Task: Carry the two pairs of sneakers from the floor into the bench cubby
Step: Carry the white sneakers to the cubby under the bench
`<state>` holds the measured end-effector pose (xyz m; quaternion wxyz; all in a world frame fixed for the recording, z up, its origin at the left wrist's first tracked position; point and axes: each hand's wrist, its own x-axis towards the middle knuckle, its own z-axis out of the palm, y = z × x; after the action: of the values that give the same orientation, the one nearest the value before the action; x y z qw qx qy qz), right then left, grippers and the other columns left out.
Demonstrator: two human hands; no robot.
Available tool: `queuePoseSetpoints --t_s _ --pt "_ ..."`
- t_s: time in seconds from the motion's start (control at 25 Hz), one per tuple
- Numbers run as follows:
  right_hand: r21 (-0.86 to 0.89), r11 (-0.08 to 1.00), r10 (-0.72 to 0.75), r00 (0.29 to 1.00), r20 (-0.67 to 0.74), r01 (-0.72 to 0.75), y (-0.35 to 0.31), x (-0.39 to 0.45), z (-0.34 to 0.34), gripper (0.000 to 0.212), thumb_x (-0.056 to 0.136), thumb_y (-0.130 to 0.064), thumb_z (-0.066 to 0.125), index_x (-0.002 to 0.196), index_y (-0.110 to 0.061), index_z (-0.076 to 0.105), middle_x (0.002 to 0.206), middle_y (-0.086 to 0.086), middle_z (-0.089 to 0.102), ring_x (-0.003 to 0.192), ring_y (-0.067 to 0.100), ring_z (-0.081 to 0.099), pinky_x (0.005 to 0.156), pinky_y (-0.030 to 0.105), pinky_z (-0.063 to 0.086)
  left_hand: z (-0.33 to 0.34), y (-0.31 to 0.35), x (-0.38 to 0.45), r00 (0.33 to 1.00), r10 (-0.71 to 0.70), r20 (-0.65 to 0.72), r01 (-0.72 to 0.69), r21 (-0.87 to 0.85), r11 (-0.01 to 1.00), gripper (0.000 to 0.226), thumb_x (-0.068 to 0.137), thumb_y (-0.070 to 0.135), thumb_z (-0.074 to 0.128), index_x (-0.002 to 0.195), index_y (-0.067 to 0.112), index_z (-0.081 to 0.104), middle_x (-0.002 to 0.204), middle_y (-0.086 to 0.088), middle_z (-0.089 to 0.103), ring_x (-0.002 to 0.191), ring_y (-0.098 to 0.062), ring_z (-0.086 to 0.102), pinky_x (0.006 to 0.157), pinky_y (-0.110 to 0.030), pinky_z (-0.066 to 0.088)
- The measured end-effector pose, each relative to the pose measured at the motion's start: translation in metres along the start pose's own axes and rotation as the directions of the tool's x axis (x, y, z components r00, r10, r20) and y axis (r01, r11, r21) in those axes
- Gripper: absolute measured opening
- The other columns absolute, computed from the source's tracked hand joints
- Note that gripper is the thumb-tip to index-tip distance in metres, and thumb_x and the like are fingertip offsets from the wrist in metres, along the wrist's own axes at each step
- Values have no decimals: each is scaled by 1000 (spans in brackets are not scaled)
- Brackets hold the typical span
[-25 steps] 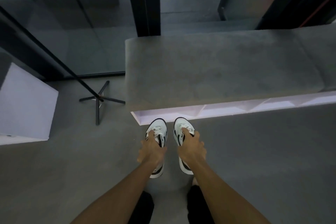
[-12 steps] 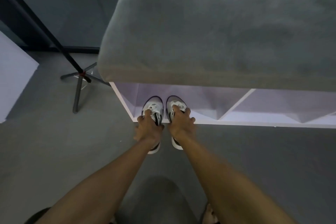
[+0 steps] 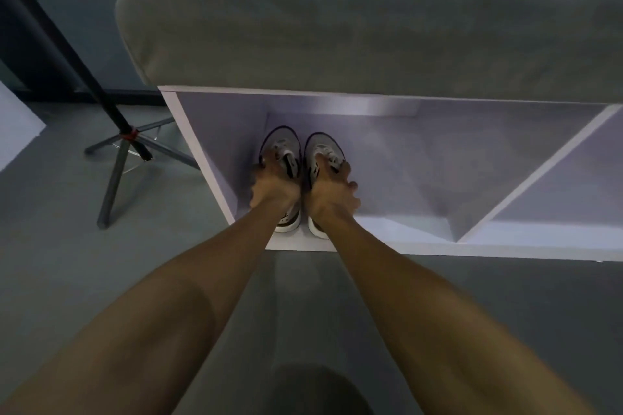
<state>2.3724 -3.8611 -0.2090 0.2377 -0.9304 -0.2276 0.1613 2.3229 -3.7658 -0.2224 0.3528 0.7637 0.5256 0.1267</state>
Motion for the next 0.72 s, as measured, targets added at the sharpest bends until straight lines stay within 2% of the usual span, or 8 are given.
queuePoseSetpoints --t_s 0.2,0.32,0.48,0.72 --pt "33 999 39 998 45 -41 -9 31 0 69 98 -24 54 153 -46 19 164 11 8 135 44 30 101 58 34 14 5 32 1000 6 -5 -6 20 1000 87 78 63 64 149 33 24 145 -14 44 127 -42 49 101 -54 45" --pt "49 998 39 996 77 -43 -7 41 9 70 96 -24 58 151 -46 21 163 11 9 134 44 31 101 57 34 24 -8 40 999 37 -14 -36 37 999 85 80 58 66 149 30 26 144 -14 47 126 -41 50 101 -53 46" --pt "34 999 14 1000 23 -15 -10 53 22 65 94 -27 60 147 -45 28 160 13 15 131 45 34 101 58 36 29 -17 58 993 93 -67 -93 11 996 75 82 51 68 146 26 38 140 -8 55 124 -34 56 101 -42 45" --pt "79 997 7 1000 26 -9 -12 63 25 65 90 -29 63 145 -46 32 157 10 19 127 44 36 99 55 37 31 -21 75 994 104 -37 -104 5 995 83 76 55 68 147 24 39 143 -7 54 125 -33 55 99 -36 43"
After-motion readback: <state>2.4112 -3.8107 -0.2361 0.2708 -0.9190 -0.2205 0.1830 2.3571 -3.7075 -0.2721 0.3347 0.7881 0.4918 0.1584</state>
